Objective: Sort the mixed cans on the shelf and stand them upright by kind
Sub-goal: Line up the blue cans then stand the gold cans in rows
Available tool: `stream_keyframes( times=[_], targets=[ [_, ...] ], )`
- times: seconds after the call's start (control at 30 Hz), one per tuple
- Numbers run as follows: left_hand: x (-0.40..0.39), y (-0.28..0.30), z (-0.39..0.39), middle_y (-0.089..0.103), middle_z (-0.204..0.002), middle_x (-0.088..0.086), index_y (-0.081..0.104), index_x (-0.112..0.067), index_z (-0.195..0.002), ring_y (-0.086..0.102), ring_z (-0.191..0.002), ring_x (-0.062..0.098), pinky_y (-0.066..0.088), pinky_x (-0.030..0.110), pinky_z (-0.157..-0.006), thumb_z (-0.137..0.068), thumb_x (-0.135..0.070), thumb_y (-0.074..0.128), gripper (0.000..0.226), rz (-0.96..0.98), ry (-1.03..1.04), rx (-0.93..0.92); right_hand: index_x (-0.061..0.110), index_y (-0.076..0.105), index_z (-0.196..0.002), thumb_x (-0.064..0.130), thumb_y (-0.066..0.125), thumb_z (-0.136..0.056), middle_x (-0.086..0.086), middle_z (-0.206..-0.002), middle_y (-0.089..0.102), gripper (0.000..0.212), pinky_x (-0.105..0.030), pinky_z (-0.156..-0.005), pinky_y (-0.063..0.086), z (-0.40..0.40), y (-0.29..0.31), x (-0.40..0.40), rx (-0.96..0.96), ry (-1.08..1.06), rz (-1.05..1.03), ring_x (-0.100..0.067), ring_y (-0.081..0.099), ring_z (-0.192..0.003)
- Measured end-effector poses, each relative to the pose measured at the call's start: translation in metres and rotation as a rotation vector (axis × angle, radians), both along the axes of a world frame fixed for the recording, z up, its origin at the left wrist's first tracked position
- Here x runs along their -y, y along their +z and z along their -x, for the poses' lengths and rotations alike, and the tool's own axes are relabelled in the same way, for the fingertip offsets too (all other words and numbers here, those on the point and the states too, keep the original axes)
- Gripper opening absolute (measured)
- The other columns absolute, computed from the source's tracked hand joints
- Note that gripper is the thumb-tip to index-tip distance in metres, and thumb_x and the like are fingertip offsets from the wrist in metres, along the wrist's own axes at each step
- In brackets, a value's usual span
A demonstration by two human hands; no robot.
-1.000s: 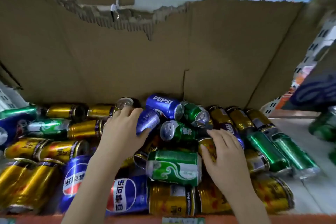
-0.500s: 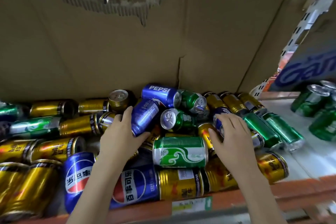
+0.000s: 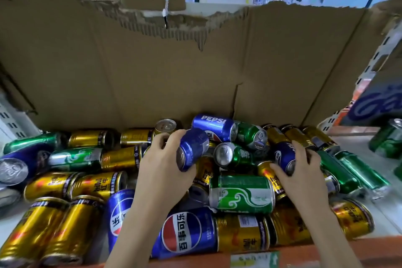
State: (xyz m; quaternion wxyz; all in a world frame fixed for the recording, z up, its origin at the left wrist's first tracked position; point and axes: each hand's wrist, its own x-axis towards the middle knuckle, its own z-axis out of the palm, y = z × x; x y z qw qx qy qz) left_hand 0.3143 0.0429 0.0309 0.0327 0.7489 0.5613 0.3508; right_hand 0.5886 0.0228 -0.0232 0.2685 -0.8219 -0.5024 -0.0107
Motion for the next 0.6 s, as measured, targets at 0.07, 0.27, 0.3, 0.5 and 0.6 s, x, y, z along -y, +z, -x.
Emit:
stream_keyframes(
  times=[0.07, 0.27, 0.3, 0.5, 0.6],
  targets=[
    [0.004, 0.007, 0.001, 0.055, -0.116, 0.006, 0.052, -0.020, -0.127, 0.057, -0.095, 0.023, 0.045, 0.027, -0.065, -0.060, -0.020, 0.083, 0.073, -0.064, -0.027, 0.033, 0.020, 0.035, -0.137, 0.047, 0.067, -0.079, -0.019, -0.132, 0.037, 0.071, -0.045, -0.078, 0.049, 0.001, 0.003, -0.002, -0.018, -0.013, -0.004, -0.042, 0.052, -0.107],
    [0.012, 0.026, -0.016, 0.053, -0.116, 0.005, 0.055, -0.017, -0.125, 0.052, -0.097, 0.012, 0.043, 0.015, -0.073, -0.064, -0.016, 0.081, 0.067, -0.159, -0.159, 0.157, 0.012, 0.046, -0.127, 0.027, 0.075, -0.077, -0.015, -0.124, 0.049, 0.059, -0.029, -0.075, 0.038, 0.004, 0.016, 0.006, -0.065, -0.022, -0.132, -0.033, 0.053, -0.107],
    [0.015, 0.027, -0.021, 0.053, -0.116, 0.006, 0.055, -0.016, -0.124, 0.050, -0.096, 0.009, 0.039, 0.007, -0.075, -0.064, -0.016, 0.081, 0.066, -0.166, -0.184, 0.166, 0.012, 0.048, -0.126, 0.026, 0.076, -0.076, -0.014, -0.123, 0.049, 0.059, -0.028, -0.075, 0.037, 0.004, 0.019, 0.012, -0.065, -0.020, -0.172, -0.033, 0.054, -0.106],
    [0.034, 0.034, -0.085, 0.051, -0.121, 0.006, 0.053, -0.017, -0.127, 0.038, -0.099, -0.003, 0.042, 0.009, -0.077, -0.067, -0.020, 0.081, 0.067, -0.153, -0.261, 0.238, 0.010, 0.050, -0.123, 0.013, 0.080, -0.069, -0.017, -0.124, 0.049, 0.062, -0.020, -0.069, 0.037, -0.024, 0.048, 0.075, -0.069, -0.016, -0.420, -0.024, 0.052, -0.095],
    [0.055, 0.041, -0.132, 0.049, -0.119, 0.003, 0.053, -0.019, -0.126, 0.037, -0.096, -0.006, 0.037, 0.002, -0.077, -0.066, -0.024, 0.080, 0.066, -0.160, -0.327, 0.270, 0.005, 0.052, -0.120, 0.008, 0.081, -0.067, -0.019, -0.123, 0.049, 0.061, -0.017, -0.072, 0.037, -0.057, 0.060, 0.112, -0.045, -0.056, -0.535, -0.024, 0.051, -0.095]
  ],
)
